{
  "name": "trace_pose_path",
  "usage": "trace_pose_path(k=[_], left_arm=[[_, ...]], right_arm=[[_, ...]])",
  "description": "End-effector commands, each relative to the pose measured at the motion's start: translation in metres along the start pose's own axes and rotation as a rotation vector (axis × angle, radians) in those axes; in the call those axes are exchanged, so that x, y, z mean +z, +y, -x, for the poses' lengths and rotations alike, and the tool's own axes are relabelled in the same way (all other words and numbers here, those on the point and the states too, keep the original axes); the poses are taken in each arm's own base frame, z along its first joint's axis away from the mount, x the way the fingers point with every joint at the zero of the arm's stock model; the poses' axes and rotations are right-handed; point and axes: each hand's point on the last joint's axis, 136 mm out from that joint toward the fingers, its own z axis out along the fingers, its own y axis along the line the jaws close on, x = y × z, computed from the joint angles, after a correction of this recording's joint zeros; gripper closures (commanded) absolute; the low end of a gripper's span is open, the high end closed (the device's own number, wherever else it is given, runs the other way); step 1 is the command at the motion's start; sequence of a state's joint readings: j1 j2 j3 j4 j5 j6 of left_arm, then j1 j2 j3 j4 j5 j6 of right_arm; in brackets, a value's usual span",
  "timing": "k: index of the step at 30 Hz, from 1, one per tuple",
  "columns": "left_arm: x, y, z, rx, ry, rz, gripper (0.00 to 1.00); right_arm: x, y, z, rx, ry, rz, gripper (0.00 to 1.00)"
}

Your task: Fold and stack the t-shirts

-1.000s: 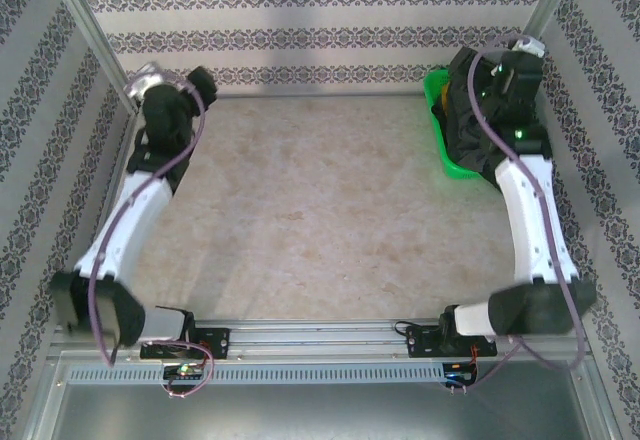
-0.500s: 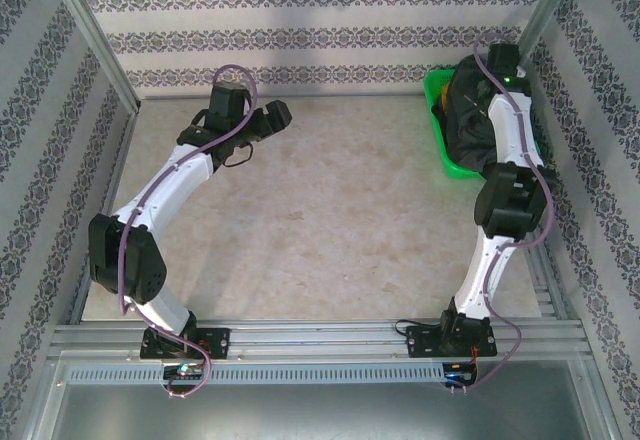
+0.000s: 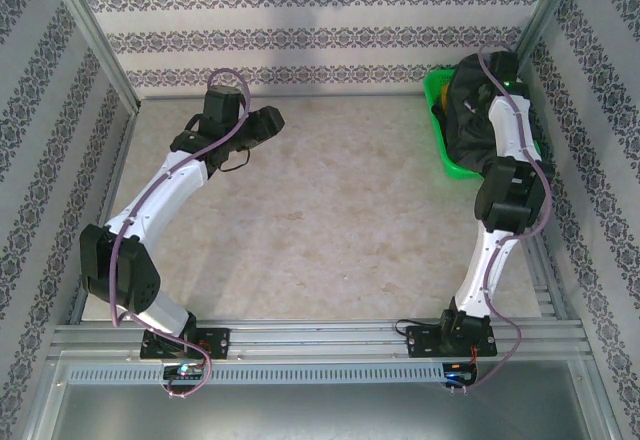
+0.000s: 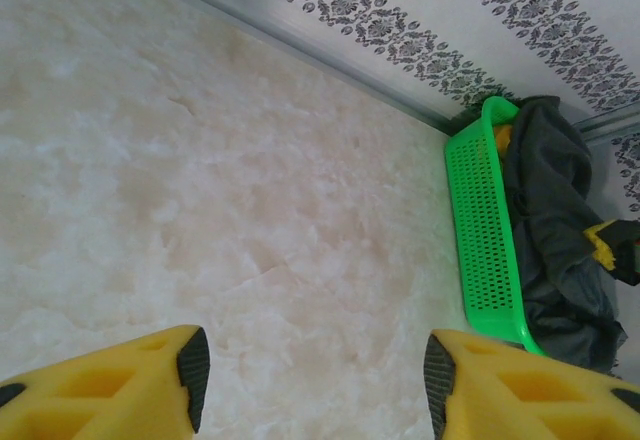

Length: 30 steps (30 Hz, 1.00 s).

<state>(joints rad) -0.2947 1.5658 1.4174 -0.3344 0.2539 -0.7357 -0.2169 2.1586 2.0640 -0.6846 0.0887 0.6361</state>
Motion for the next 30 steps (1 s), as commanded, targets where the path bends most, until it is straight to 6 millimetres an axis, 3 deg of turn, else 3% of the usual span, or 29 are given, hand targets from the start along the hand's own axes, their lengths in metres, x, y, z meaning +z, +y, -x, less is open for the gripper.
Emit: trace_pose_path(k=[1, 9, 14, 16, 19, 25, 28, 30], left_arm=[[-0.015, -0.003, 0.004, -0.004, -0.033, 0.002, 0.41], [-0.013, 0.004, 0.002, -0.036, -0.032, 0.025, 0.43], [-0.013, 0.012, 0.005, -0.029, -0.044, 0.077, 0.42], [-0.017, 0.019, 0.008, -0.028, -0.055, 0.123, 0.41], [-0.027, 0.034, 0.014, -0.046, -0.084, 0.213, 0.38], [-0.071, 0.052, 0.035, -0.03, -0.208, 0.358, 0.37], [-0.094, 0.055, 0.045, -0.011, -0.274, 0.4, 0.36], [-0.109, 0.058, 0.05, -0.002, -0.316, 0.429, 0.35]], right_arm=[[-0.103, 0.063, 0.052, -0.044, -0.255, 0.21, 1.0], [-0.262, 0.127, 0.096, -0.05, -0.509, 0.529, 1.0], [-0.354, 0.184, 0.086, -0.137, -0.555, 0.814, 1.0], [-0.387, 0.206, 0.073, -0.171, -0.55, 0.936, 1.0], [-0.421, 0.237, 0.047, -0.215, -0.506, 1.1, 1.0], [-0.451, 0.289, -0.039, -0.295, -0.265, 1.334, 1.0], [-0.465, 0.302, -0.083, -0.331, -0.134, 1.445, 1.0], [-0.464, 0.3, -0.104, -0.367, -0.087, 1.467, 1.0]])
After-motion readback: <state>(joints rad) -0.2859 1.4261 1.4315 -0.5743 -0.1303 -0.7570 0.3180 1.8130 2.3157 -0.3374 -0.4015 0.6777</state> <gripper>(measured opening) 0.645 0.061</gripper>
